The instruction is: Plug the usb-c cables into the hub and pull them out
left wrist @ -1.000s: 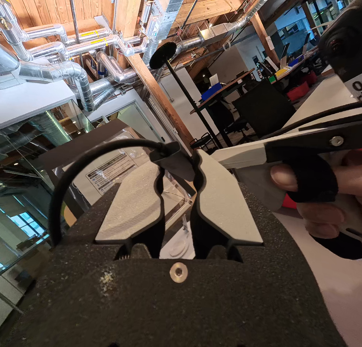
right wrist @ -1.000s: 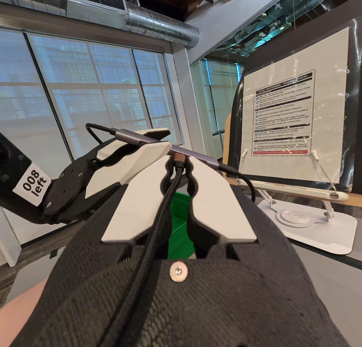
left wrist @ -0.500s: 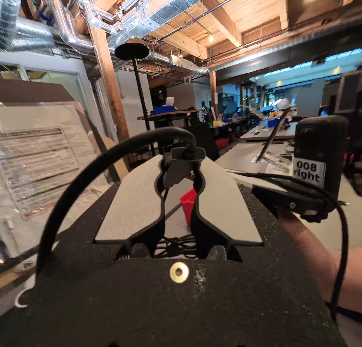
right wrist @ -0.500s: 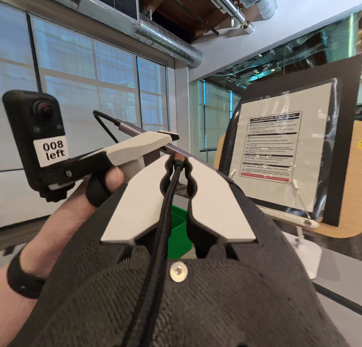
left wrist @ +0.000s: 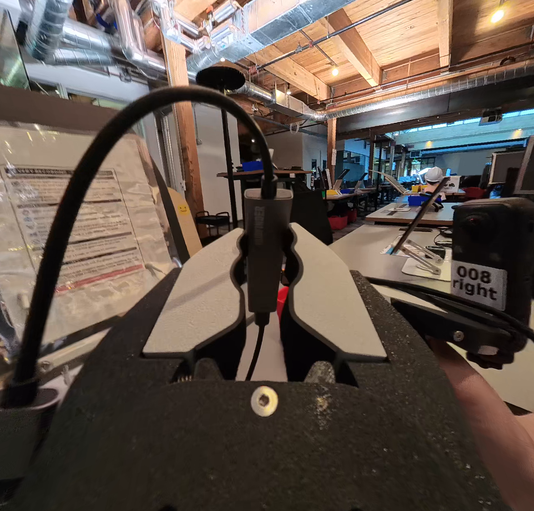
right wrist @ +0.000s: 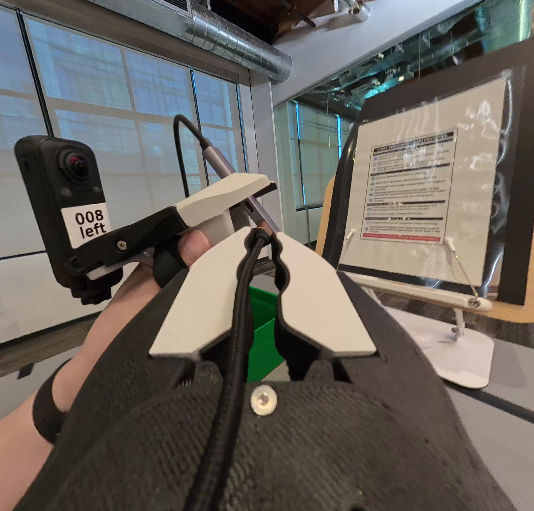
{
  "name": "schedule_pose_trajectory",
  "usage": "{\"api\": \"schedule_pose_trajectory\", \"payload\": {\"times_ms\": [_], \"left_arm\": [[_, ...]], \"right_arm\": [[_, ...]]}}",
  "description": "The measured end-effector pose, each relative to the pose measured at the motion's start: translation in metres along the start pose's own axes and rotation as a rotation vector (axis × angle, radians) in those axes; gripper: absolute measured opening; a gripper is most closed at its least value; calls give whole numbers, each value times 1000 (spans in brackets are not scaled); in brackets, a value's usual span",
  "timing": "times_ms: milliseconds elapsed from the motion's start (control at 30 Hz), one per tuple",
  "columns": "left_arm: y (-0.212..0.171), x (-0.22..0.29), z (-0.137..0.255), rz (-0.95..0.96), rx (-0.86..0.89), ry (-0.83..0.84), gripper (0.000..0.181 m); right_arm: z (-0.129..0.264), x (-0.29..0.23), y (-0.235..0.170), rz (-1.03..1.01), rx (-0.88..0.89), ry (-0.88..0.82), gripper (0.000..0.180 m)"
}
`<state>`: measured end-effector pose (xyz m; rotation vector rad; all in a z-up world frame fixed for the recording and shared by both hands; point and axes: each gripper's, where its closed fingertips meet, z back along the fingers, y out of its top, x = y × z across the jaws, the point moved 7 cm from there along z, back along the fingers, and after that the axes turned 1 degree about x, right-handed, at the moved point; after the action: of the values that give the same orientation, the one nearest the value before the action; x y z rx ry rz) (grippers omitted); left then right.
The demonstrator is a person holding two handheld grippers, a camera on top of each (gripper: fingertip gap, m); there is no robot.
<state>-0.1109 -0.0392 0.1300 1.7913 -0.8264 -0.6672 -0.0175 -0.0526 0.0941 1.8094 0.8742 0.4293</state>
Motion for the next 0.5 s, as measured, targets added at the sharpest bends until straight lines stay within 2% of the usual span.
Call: {"api": "schedule_pose_trajectory", "payload": {"times_ms": [100, 167, 367, 500], "left_arm": [[-7, -8, -3, 69, -70, -3, 23], [-11, -13, -4, 82, -111, -2, 24], [-15, -20, -4, 122, -176, -24, 24], [-17, -23, -4, 134, -208, -39, 23]], "right_arm": [[-3, 8, -7, -104, -39, 14, 12], [-5, 12, -10, -68, -74, 14, 12], [-9, 11, -7, 345, -150, -34, 9], [-11, 9, -7, 551, -218, -26, 7]]}}
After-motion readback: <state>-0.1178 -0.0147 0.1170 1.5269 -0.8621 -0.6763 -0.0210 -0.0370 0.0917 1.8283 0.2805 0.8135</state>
